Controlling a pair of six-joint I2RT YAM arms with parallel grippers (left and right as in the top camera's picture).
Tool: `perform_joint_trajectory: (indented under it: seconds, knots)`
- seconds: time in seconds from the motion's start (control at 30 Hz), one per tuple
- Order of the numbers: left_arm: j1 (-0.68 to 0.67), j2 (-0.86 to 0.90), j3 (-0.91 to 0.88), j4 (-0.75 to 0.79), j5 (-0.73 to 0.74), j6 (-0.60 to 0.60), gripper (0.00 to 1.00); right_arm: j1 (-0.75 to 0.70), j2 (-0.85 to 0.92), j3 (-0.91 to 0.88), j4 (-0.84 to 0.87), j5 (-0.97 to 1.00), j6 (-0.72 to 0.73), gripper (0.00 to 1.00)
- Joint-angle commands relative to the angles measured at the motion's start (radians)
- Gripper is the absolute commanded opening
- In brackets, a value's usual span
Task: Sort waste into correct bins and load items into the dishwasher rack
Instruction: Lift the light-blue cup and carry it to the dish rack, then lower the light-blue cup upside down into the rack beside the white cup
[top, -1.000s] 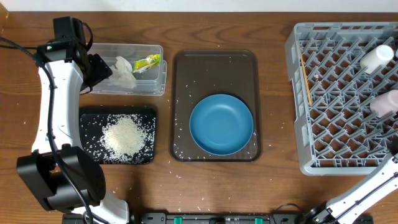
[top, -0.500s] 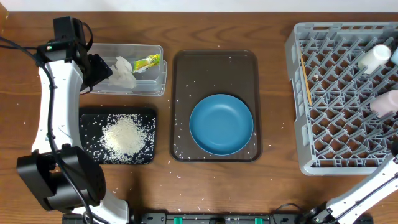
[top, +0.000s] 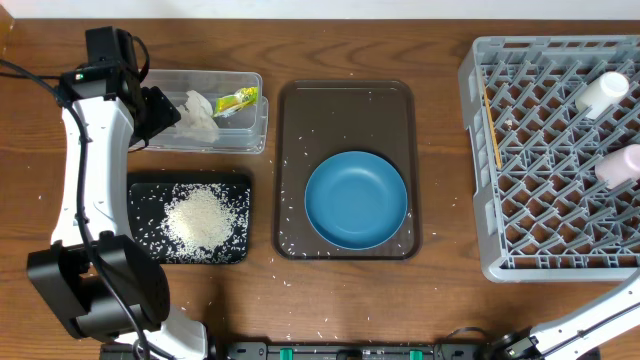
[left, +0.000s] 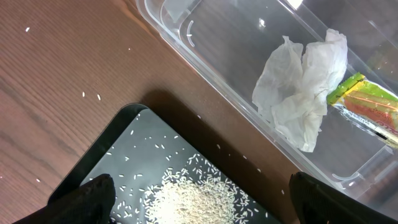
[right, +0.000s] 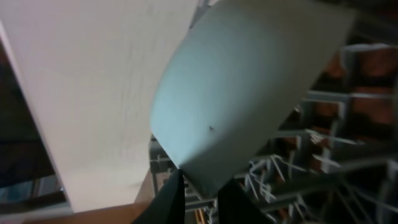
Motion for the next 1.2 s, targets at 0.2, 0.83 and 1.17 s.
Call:
perform_joint_trajectory:
  seconds: [0.2,0.83,1.17]
  knots:
    - [0.003,-0.022,-0.004,-0.006,-0.001,-0.008,0.92,-0.024,-0.268,0.0,-0.135,0.34,0.013,0.19]
    - [0.003,-0.022,-0.004,-0.006,-0.001,-0.008,0.92,0.197,-0.477,-0.001,-0.043,0.652,0.015,0.29]
    - [0.003,-0.022,-0.004,-0.006,-0.001,-0.008,0.92,0.441,-0.318,-0.001,0.225,1.156,-0.055,0.01]
